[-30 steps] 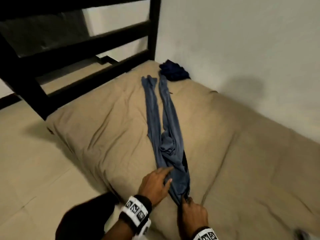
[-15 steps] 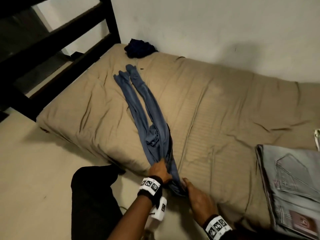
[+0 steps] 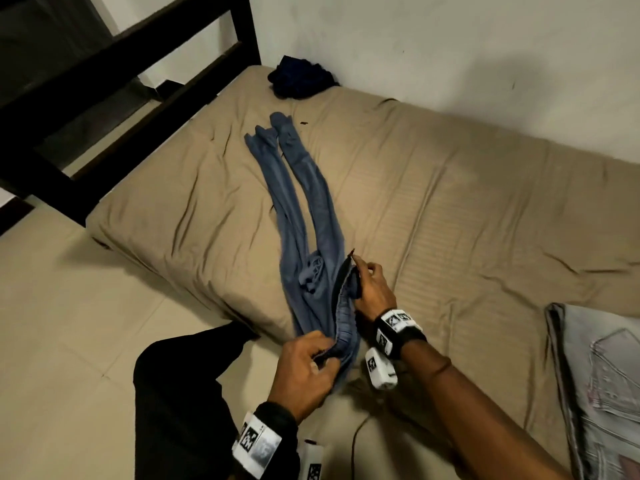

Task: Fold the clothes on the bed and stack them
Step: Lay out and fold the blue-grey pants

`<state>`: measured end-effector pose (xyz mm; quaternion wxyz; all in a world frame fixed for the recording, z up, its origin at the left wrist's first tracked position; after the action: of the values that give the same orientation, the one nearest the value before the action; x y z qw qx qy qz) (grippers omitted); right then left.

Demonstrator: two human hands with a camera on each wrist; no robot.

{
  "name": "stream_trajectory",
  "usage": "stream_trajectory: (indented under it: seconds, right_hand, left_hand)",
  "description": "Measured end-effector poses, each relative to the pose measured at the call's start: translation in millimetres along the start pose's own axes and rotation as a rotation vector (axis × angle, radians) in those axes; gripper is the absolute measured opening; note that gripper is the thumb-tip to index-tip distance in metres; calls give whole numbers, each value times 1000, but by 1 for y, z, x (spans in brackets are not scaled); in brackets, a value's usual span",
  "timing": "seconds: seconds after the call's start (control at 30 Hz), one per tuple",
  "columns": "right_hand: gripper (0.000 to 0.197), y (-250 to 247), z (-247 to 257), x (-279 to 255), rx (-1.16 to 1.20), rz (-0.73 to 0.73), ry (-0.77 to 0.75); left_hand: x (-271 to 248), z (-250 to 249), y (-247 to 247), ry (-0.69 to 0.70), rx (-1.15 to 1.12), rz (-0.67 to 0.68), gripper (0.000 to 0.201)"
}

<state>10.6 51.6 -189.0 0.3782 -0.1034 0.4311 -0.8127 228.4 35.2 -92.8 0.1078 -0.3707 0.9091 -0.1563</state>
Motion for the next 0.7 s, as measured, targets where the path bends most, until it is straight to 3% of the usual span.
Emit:
stream_trajectory:
  seconds: [0.07,0.13,0.23,0.27,0.33,0.37,0.53,0.6,0.7]
  right_hand:
    - [49,12,4,22,55,76,-32]
    - [31,15,6,35,161,61,-31]
    - [35,-19,13,40,221,-16,21]
    - [39,-42,15,39,237,-55,21]
    - [44,-99,20,33,331,-114,-1]
    - [47,-132,27,28,381,-144,-18]
    - [43,-291,87,-29,672,-206,-69]
    - [47,-344,117,-53,716,-244,-116]
    - [45,-414,149,-78,793,-294,-142]
  left_hand:
    - [-2,-19,-17,26,-24,36,21]
    - [-5,-32,-34,8,-58,66,22]
    - [-3,-46,-73,-114,-109,68,7]
    - [1,-52,-91,-109,-101,62,10]
    - [17,-61,-130,-37,86,24,42]
    - [26,-66,-148,-34,214,6,45]
    - [76,-121,-201,-160,734,-127,9]
    - [93,-169,-210,-142,792,-177,25]
    - [117,-252,-225,19,916,-208,41]
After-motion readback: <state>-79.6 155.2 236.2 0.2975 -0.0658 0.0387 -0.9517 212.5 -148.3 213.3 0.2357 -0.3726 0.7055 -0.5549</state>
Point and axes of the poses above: each hand's wrist, its own x-axis towards the middle knuckle, its own y-axis out of the palm, z = x × y, the point moved 5 cm from there along x, towards the middle knuckle, and after that the axes turned 8 degrees about -z, right-handed, at the moved point
